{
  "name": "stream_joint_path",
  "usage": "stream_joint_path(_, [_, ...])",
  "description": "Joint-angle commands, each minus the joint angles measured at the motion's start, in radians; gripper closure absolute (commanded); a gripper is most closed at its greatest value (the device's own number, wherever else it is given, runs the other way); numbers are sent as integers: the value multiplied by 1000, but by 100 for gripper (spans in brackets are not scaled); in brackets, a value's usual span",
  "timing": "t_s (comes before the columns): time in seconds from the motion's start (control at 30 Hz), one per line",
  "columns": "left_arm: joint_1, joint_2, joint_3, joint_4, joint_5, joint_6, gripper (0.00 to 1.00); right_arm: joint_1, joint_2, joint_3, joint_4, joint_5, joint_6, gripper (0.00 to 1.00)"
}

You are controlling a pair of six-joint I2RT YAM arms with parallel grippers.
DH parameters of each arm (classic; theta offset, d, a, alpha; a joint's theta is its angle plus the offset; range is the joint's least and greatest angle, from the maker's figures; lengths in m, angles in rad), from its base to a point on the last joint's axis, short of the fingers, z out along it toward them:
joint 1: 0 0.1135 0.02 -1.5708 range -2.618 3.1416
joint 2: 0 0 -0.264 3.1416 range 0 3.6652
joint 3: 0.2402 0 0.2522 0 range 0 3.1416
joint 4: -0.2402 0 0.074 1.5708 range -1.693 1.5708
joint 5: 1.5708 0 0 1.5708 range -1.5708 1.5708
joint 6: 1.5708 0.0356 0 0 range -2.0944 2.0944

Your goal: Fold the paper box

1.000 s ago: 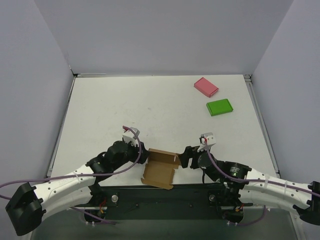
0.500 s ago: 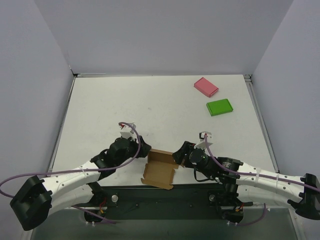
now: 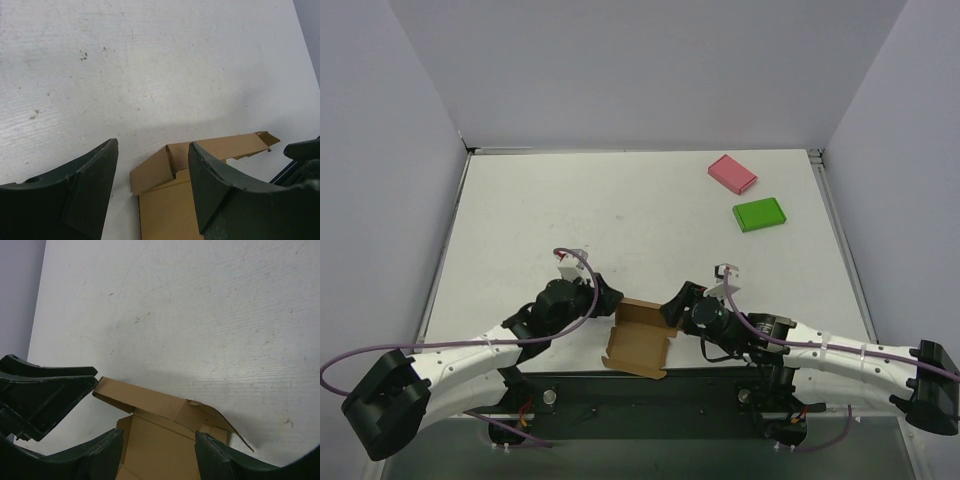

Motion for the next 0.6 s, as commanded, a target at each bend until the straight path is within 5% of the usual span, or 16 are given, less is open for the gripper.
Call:
stream_joint_path(0.0, [6,5,-30,88,44,-25,33,-17,22,-4,27,15,21,41])
stream_joint_path(0.23, [7,7,-56,112,38,-36,35,-31,57,-20,59,7,24,41])
stream_joint_path(0.57, [6,-10,-111,147,58,-53,53,-39,82,-27,108,4,39,42])
